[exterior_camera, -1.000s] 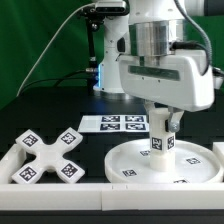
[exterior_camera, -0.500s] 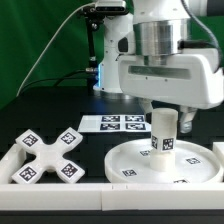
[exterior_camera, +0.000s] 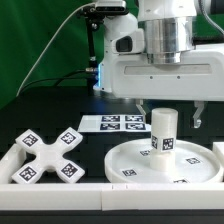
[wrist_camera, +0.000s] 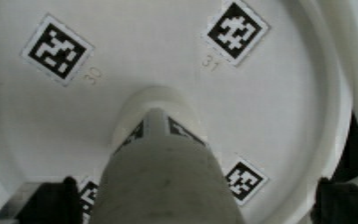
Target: Assemble round table
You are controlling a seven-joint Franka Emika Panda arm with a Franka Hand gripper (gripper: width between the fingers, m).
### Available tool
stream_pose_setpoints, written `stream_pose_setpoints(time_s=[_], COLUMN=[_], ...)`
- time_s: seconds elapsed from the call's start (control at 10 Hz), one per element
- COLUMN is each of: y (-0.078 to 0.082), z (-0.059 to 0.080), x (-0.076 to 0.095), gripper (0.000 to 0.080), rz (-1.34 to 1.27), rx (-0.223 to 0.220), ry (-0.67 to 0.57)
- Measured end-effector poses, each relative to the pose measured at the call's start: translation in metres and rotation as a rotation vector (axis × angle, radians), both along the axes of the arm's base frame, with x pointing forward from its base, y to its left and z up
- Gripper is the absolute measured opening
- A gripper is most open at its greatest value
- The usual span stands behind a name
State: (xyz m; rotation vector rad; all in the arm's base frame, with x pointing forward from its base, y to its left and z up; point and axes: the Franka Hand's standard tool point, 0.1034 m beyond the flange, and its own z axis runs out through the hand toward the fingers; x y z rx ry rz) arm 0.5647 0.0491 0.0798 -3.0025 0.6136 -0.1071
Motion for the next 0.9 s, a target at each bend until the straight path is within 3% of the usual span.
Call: stream_pose_setpoints(time_s=[0.2,0.6,0.9], y=[-0.0005,-0.0056,-0.0087], z=[0.0071,0.0069,0.0038], x=[0.0051,0.0052,0.0002], gripper=[0.0649,0.0649,0.0649], rz=[0.492,0.749,0.762], rx=[-0.065,-0.107,-0.095], ry=[-0.059,-0.062,-0.012])
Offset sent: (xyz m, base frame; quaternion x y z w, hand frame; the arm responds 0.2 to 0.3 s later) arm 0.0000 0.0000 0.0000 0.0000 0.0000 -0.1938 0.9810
